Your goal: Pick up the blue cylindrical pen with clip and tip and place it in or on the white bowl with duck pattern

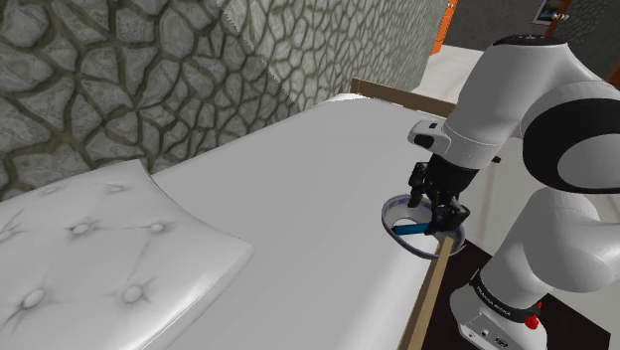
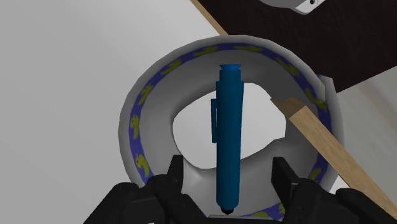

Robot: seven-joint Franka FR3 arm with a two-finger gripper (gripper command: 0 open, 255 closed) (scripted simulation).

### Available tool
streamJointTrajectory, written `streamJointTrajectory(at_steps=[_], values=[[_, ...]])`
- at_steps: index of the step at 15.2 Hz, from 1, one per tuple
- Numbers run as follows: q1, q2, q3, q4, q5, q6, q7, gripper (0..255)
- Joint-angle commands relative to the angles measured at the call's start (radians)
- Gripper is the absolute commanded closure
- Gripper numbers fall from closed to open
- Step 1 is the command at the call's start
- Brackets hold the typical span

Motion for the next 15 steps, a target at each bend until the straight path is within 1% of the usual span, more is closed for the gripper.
streamJointTrajectory(at_steps=[1,4,8,15], values=[[0.0,0.0,0.0,0.0,0.0,0.0,0.0,0],[0.0,0.0,0.0,0.0,0.0,0.0,0.0,0],[-0.021,0.011,-0.04,0.129,-0.04,-0.115,0.003,0],[-0.021,0.011,-0.04,0.129,-0.04,-0.115,0.003,0]])
